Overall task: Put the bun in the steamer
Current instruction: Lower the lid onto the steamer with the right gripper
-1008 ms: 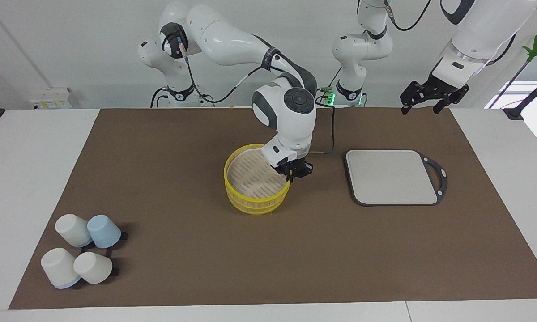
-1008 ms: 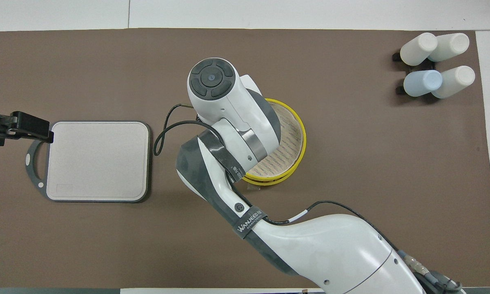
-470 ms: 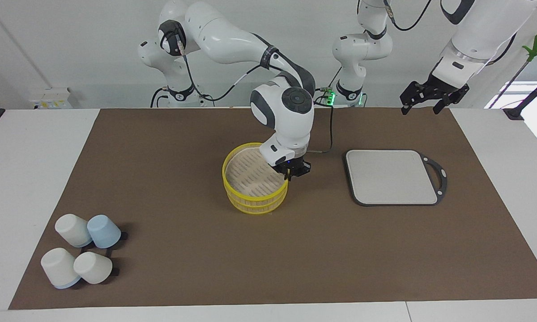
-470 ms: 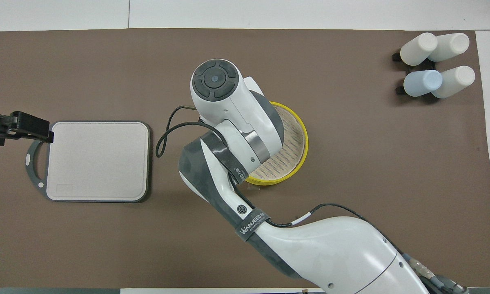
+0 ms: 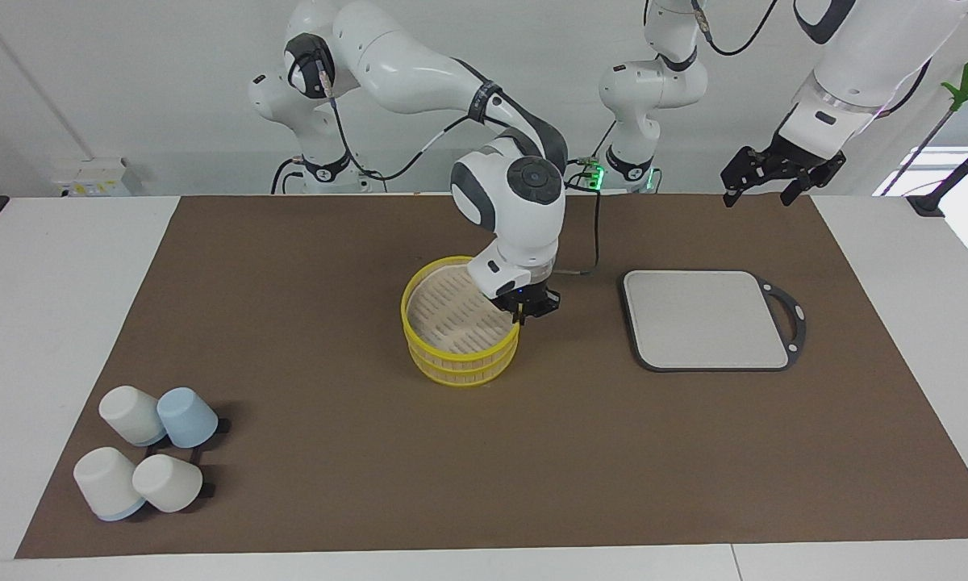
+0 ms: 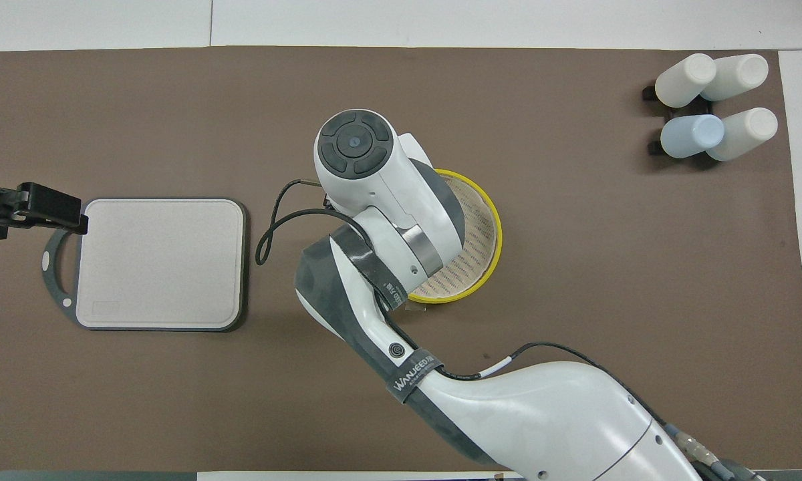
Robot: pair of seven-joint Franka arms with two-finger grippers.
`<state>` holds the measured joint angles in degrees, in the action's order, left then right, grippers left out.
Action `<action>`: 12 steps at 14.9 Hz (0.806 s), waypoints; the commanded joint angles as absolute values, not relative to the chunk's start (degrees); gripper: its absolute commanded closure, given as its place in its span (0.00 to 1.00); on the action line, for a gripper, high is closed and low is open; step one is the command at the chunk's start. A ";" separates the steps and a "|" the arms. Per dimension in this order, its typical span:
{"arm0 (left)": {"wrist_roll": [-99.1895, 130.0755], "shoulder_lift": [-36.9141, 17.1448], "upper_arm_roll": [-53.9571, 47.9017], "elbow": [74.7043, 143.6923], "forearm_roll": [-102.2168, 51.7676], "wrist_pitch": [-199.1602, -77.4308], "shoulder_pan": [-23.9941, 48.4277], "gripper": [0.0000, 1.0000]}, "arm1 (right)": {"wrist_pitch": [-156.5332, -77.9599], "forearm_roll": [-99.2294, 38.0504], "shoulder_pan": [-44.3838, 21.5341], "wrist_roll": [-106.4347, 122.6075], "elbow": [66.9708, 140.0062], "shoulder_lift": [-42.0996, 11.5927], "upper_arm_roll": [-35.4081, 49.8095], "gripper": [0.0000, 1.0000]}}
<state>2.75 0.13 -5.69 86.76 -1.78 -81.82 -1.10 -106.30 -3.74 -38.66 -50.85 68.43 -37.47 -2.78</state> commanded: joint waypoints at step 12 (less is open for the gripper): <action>2.02 1.67 -5.19 88.51 -2.29 -82.79 -1.05 0.00 | -101.09 -0.63 -29.90 -31.45 71.54 -26.03 -3.34 0.00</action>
